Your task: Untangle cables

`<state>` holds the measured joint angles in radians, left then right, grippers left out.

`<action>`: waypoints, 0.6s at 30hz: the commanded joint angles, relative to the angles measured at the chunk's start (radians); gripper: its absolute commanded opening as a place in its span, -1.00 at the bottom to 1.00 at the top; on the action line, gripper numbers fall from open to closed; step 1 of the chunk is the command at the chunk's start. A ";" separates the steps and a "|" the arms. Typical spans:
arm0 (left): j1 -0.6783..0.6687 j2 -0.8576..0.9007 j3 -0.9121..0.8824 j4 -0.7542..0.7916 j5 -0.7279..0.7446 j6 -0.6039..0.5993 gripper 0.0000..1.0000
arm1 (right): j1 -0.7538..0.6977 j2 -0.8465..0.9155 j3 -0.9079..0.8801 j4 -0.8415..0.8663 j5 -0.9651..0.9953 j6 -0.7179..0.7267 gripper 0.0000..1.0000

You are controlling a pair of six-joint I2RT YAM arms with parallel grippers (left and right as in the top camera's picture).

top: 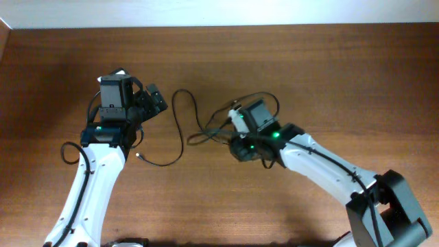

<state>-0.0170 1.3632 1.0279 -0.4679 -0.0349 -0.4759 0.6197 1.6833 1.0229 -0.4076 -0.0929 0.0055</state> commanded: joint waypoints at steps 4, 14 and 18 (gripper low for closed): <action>0.005 -0.011 0.011 -0.020 -0.014 -0.010 0.98 | 0.008 -0.007 0.042 0.057 0.131 0.049 -0.85; 0.005 -0.011 0.011 -0.035 -0.014 -0.010 0.98 | -0.041 0.010 0.092 -0.070 0.081 0.389 -0.92; 0.005 -0.011 0.010 -0.043 -0.014 -0.009 0.98 | -0.159 -0.042 0.127 -0.030 -0.031 0.404 -0.92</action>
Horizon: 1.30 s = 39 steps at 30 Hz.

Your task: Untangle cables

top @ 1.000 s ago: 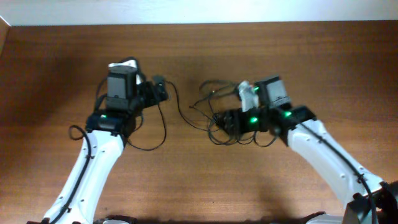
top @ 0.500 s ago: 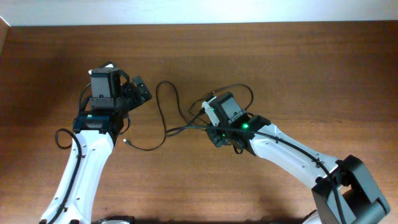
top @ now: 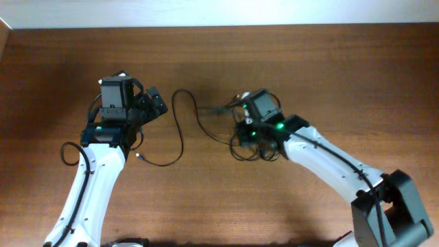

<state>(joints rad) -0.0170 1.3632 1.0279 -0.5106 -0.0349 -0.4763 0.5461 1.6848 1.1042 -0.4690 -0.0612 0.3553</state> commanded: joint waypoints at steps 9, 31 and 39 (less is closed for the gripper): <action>0.005 -0.011 0.010 -0.001 -0.013 -0.009 0.98 | -0.503 -0.107 0.066 0.018 -0.430 0.111 -0.92; -0.295 0.282 0.003 0.374 0.615 0.476 0.25 | -0.312 -0.026 0.064 -0.249 -0.312 -0.089 -0.92; -0.401 0.546 0.003 0.686 0.615 0.542 0.56 | -0.312 -0.026 0.064 -0.260 -0.320 -0.086 -0.92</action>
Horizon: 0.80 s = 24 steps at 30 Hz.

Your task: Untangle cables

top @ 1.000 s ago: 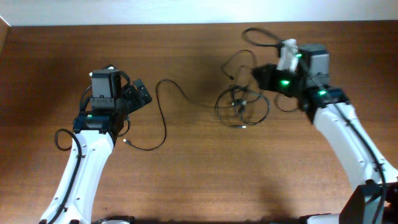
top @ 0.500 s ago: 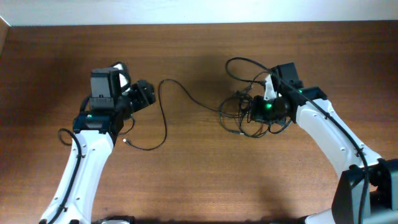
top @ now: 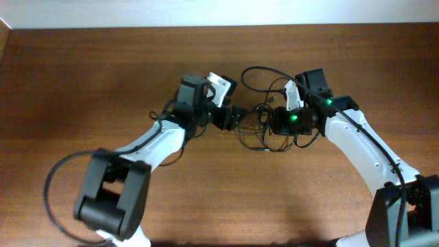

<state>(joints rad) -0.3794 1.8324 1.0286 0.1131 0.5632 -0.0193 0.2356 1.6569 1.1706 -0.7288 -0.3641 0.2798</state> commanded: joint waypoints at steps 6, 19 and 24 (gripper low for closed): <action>-0.090 0.225 0.003 0.182 0.016 0.096 -0.58 | -0.001 0.002 -0.002 -0.002 -0.026 -0.010 -0.92; 0.313 -0.126 0.003 -0.162 0.179 -0.149 -1.00 | -0.082 -0.008 -0.002 -0.076 -0.151 0.084 -0.92; 0.396 -0.352 0.003 -0.277 0.182 -0.129 -1.00 | 0.035 -0.008 -0.002 -0.060 -0.153 0.154 -0.91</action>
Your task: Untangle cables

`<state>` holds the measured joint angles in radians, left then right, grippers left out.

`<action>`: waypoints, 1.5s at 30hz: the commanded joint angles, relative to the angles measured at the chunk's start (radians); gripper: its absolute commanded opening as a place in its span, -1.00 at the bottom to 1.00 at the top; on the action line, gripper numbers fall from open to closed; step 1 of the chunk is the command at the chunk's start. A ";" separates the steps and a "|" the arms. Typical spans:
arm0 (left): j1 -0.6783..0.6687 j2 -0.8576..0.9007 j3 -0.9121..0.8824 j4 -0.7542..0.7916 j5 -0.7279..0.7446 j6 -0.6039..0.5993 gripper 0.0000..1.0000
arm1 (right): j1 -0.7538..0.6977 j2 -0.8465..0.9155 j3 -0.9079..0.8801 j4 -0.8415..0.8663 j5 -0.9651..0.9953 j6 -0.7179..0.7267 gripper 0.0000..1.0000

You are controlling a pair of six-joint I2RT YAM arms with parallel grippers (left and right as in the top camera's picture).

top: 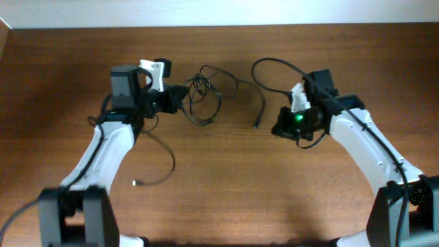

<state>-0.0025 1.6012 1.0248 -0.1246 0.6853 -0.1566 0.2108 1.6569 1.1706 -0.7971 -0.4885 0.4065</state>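
Note:
Thin black cables lie across the wooden table [219, 192]. My left gripper [180, 96] points right at the back left and is shut on a knot of small cable loops [200, 103]. From the knot a strand runs right and drops to a free plug [256, 126]. A tall cable arc [274, 62] bends from there to my right wrist and goes under it. Just right of the plug my right gripper [278, 128] points left; its fingers look shut on that strand, though the wrist partly hides them. Another cable tail [170, 161] trails below the left arm to a small plug [135, 182].
The table's back edge meets a white wall [219, 12] along the top of the view. My left arm's own grey cable [103, 113] hangs beside its forearm. Bare wood lies between the two arms at the front.
My left gripper has moved left with the knot of loops, from the middle to the back left. The bundle has opened out: one strand now runs between the arms, and a plug lies free.
At first my left gripper stood at the far left, away from the cables, while my right gripper sat in the tangle at the centre. Then both met over the bundle at the back middle. Now they are apart and the cables are stretched between them.

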 commanded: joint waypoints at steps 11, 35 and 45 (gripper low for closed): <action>0.005 -0.278 0.006 -0.348 0.080 0.488 -1.00 | 0.123 -0.024 -0.001 0.341 -0.639 -0.263 -0.34; 0.005 -0.278 0.006 -0.255 0.829 0.503 -1.00 | 0.268 -0.025 -0.002 0.673 -0.173 0.196 -0.92; 0.062 -0.280 0.006 -0.147 0.889 0.464 -1.00 | 0.183 -0.026 -0.002 0.206 0.397 0.346 -0.92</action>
<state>0.0109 1.3476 1.0149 -0.3008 1.4284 0.3107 0.4736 1.6108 1.1904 -0.5091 -0.3408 0.7155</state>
